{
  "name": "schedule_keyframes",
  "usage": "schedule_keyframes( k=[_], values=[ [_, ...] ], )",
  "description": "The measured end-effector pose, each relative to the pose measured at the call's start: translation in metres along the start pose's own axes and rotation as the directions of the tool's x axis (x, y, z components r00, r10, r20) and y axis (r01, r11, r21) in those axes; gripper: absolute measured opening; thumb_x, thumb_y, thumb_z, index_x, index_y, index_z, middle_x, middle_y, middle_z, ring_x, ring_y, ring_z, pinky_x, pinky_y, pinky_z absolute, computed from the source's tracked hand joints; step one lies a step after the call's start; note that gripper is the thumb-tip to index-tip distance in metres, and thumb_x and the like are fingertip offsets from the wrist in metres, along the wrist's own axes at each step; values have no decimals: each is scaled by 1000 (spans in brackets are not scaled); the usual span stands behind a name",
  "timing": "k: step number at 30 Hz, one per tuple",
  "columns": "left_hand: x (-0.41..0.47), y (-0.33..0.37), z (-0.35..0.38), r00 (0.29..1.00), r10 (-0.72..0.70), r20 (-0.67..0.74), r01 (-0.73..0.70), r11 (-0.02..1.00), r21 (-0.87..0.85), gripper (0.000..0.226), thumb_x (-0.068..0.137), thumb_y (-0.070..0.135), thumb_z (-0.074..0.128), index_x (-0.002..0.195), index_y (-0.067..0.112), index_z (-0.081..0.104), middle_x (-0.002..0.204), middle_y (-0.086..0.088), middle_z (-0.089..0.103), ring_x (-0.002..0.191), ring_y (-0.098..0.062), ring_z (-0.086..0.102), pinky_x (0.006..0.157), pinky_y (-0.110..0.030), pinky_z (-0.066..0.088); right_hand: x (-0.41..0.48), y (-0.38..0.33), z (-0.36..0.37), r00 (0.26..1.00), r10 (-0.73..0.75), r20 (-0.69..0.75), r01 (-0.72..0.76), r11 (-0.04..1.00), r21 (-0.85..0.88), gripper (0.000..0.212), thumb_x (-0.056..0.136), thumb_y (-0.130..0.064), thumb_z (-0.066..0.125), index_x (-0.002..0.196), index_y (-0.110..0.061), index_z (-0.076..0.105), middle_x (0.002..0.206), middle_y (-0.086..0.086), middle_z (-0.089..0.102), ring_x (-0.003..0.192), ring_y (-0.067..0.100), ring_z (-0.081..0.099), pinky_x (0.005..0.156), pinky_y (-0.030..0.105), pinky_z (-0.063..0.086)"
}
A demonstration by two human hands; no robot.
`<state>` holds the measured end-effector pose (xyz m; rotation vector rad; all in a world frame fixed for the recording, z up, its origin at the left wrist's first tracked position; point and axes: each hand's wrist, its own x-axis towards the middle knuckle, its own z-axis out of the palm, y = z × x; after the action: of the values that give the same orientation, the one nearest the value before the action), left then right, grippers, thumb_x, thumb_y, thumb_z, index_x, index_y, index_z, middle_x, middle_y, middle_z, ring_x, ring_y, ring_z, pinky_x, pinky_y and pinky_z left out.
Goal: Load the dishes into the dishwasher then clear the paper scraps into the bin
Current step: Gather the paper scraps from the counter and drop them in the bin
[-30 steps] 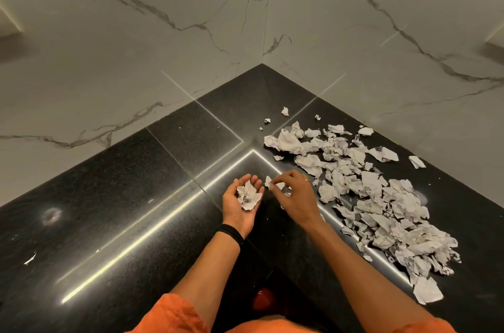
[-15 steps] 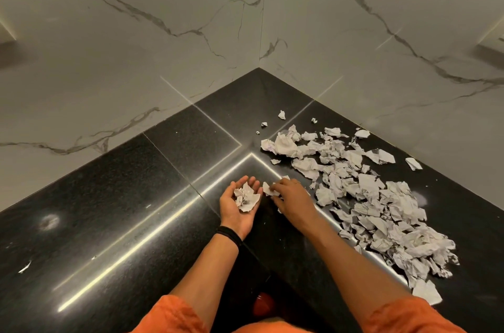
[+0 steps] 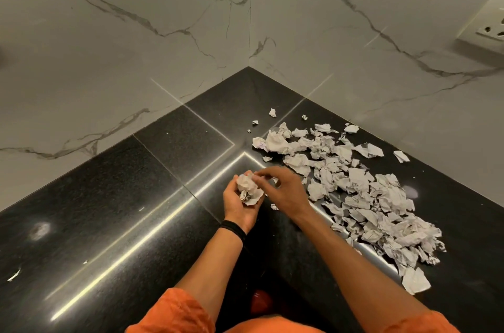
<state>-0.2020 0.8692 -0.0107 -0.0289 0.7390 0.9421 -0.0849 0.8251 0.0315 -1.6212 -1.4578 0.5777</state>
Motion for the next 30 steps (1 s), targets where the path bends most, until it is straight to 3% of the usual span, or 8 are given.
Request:
schedule_keyframes(
  k=[3, 8, 11, 14, 17, 23, 26, 30],
  values=[
    [-2, 4, -2, 1000, 12, 8, -12, 999, -43, 37, 101, 32, 47, 113, 4, 68, 109, -14, 71, 103, -29, 69, 100, -45, 51, 3, 15, 1, 992, 78, -99, -80, 997, -21, 11, 94, -22, 69, 103, -20, 75, 94, -11, 73, 87, 1, 65, 73, 16, 48],
    [-7, 16, -13, 999, 37, -22, -38, 998, -50, 46, 101, 33, 49, 133, 2, 59, 129, -17, 64, 113, -30, 65, 105, -45, 47, 5, 42, 18, 972, 65, 227, 34, 913, -407, 23, 90, -13, 65, 112, -15, 75, 105, 5, 70, 99, 22, 63, 81, 27, 42],
    [-7, 21, -15, 998, 49, -29, -50, 998, -32, 47, 101, 35, 49, 133, 2, 60, 130, -17, 63, 111, -30, 65, 108, -47, 46, -3, 49, 26, 972, 19, 233, 92, 886, -455, 21, 92, -12, 63, 109, -14, 76, 101, 4, 67, 94, 22, 60, 79, 28, 41],
    [-7, 22, -16, 998, 56, -35, -57, 998, -39, 43, 100, 35, 50, 127, 4, 63, 118, -16, 70, 107, -30, 67, 107, -49, 46, -7, 45, 22, 995, 24, 97, 15, 924, -382, 12, 91, -18, 68, 100, -16, 76, 93, -2, 69, 88, 15, 63, 75, 23, 42],
    [-4, 16, -14, 999, 36, -32, -38, 998, -57, 40, 99, 36, 51, 122, 5, 65, 108, -15, 72, 105, -30, 68, 109, -50, 44, -8, 21, 11, 990, 102, -98, -112, 989, -97, 10, 89, -25, 74, 99, -22, 74, 90, -12, 70, 82, 3, 65, 73, 21, 53],
    [3, -3, -3, 1000, -9, 20, 10, 999, -48, 37, 100, 37, 49, 115, 7, 67, 112, -17, 70, 108, -34, 67, 106, -52, 47, -4, -5, 0, 995, 96, -14, -94, 990, 104, 13, 89, -27, 75, 102, -22, 76, 92, -13, 73, 87, 3, 68, 77, 20, 55],
    [2, -3, -2, 1000, -18, 21, 19, 999, -30, 38, 100, 36, 50, 119, 7, 66, 111, -15, 72, 113, -32, 66, 107, -53, 46, 8, 27, -13, 973, 180, -142, -190, 980, -57, 14, 92, -21, 70, 105, -21, 75, 96, -12, 73, 89, 1, 67, 84, 28, 57],
    [1, 1, -7, 1000, -15, -3, 15, 1000, -4, 40, 100, 35, 51, 122, 6, 66, 119, -16, 70, 115, -31, 65, 106, -52, 46, 17, 58, -19, 980, 201, -2, -187, 910, -370, 30, 90, -16, 70, 120, -16, 71, 112, 4, 71, 106, 20, 64, 90, 27, 46]
  ],
)
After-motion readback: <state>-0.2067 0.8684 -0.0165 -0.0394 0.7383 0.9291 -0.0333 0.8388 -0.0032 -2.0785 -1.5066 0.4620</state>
